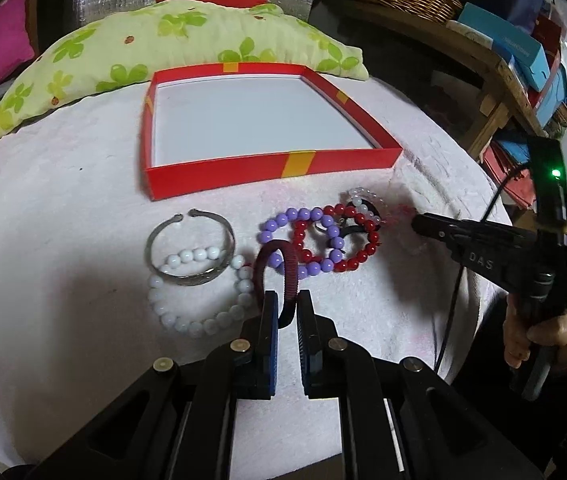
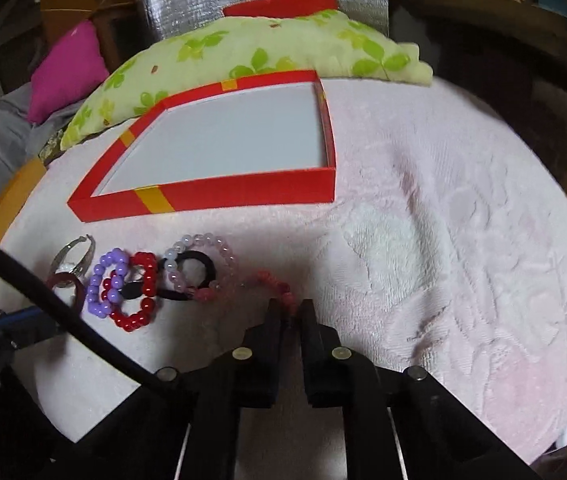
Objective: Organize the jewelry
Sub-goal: 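Grasp the pink-and-clear bead bracelet with the right tool while the left tool grasps the maroon bangle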
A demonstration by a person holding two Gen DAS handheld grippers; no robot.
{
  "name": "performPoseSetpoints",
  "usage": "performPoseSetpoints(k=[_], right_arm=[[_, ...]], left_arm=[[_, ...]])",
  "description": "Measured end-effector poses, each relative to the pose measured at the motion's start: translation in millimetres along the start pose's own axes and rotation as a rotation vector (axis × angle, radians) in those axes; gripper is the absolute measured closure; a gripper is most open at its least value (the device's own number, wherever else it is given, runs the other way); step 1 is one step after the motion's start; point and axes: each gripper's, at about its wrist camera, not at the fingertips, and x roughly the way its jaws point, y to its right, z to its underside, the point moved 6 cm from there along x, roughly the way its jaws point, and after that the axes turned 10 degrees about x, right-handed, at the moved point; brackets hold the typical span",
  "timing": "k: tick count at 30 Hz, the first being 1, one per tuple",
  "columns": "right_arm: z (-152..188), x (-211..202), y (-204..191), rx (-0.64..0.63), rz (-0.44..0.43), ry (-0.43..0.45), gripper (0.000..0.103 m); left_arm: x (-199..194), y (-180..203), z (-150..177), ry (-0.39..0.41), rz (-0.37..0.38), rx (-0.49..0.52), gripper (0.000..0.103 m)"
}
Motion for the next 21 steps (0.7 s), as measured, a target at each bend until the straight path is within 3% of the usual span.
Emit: performPoseSetpoints(k=[4, 9, 14, 19, 21], right_arm=[[-12.1, -20.2, 4.3, 0.05, -0.026, 0.069, 0.095], [-29.4, -48.0, 6.4, 0.135, -0.148, 0.137, 0.095], [-52.7, -55.2, 2.1, 0.202, -0.256, 0.134, 0.095], [-76.0, -52.9, -8.7, 0.217, -0.294, 0.141, 0.095], [-79.7, -51.6, -12.7, 0.217, -0.305, 0.143, 0.095]], left_arm=[[-12.7, -3.6, -9.1, 0.031, -0.016, 0.015, 0.094], [-27.5, -7.6, -28.1, 0.07, -0.034, 0.053, 0.094], [-33.7, -18.4, -53.2, 0.086, -0.071, 0.108, 0.094], [-42.5, -16.4, -61.0, 0.114, -0.055, 0.119, 0.093], [-35.5, -7.5, -51.3, 0.085, -0.03, 0.119, 0.084]])
